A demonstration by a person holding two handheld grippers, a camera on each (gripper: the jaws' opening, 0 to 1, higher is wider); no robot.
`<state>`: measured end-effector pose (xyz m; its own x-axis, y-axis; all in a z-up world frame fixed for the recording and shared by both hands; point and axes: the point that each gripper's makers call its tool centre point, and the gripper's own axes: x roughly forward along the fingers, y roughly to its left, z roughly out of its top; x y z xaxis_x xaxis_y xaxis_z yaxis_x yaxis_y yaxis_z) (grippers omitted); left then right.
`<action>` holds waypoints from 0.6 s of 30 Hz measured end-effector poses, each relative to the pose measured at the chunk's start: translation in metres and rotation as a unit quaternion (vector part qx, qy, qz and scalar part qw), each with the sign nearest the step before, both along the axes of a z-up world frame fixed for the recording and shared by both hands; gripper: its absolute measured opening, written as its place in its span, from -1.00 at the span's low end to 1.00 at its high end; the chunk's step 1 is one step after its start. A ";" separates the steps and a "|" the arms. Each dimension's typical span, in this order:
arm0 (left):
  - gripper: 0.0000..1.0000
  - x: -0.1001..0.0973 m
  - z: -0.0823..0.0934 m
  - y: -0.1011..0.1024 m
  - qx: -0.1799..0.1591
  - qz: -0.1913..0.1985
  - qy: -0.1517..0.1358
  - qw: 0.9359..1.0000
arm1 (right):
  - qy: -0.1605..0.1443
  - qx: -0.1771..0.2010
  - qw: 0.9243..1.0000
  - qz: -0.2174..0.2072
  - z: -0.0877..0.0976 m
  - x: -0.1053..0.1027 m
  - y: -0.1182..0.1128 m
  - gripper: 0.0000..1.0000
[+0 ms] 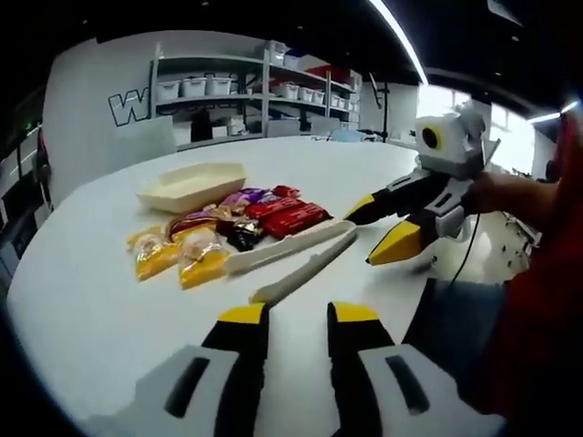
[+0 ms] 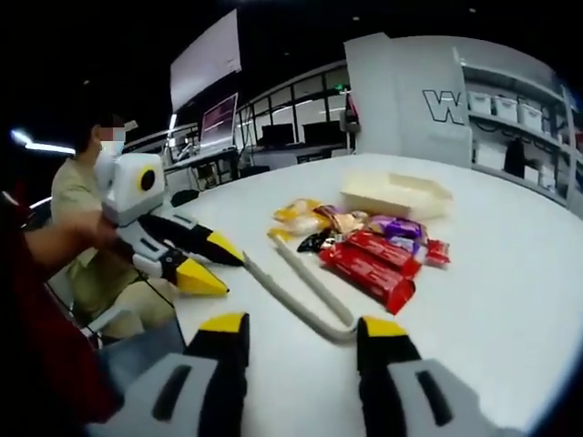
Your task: Place the target food into the container with the food tongs after gripping and lifting it, then release it inside without dropping or visibly crushing the food.
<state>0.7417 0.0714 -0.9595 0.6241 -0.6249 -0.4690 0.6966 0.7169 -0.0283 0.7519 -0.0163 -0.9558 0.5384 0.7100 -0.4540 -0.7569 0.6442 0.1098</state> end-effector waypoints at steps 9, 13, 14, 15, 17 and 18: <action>-0.46 0.001 0.000 -0.004 0.006 -0.004 -0.001 1.000 | 0.013 0.003 1.000 0.005 0.000 -0.008 -0.003 -0.36; -0.46 0.001 0.000 0.000 0.022 0.000 -0.007 1.000 | 0.022 0.003 1.000 0.015 -0.001 -0.013 -0.005 -0.48; -0.45 0.000 0.000 0.002 0.024 0.001 -0.008 1.000 | 0.024 0.004 1.000 0.016 -0.001 -0.013 -0.007 -0.50; -0.44 0.000 -0.001 0.004 0.024 0.003 -0.005 1.000 | 0.024 0.005 1.000 0.015 -0.001 -0.013 -0.008 -0.52; -0.44 0.000 -0.001 0.007 0.017 0.008 0.000 1.000 | 0.017 0.010 1.000 0.011 0.000 -0.010 -0.009 -0.50; -0.43 0.000 -0.001 0.008 0.017 0.009 0.000 1.000 | 0.013 0.010 1.000 0.007 0.001 -0.008 -0.010 -0.47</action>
<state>0.7418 0.0793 -0.9606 0.6353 -0.5972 -0.4897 0.6836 0.7298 -0.0032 0.7440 -0.0259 -0.9549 0.5164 0.7267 -0.4530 -0.7625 0.6310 0.1430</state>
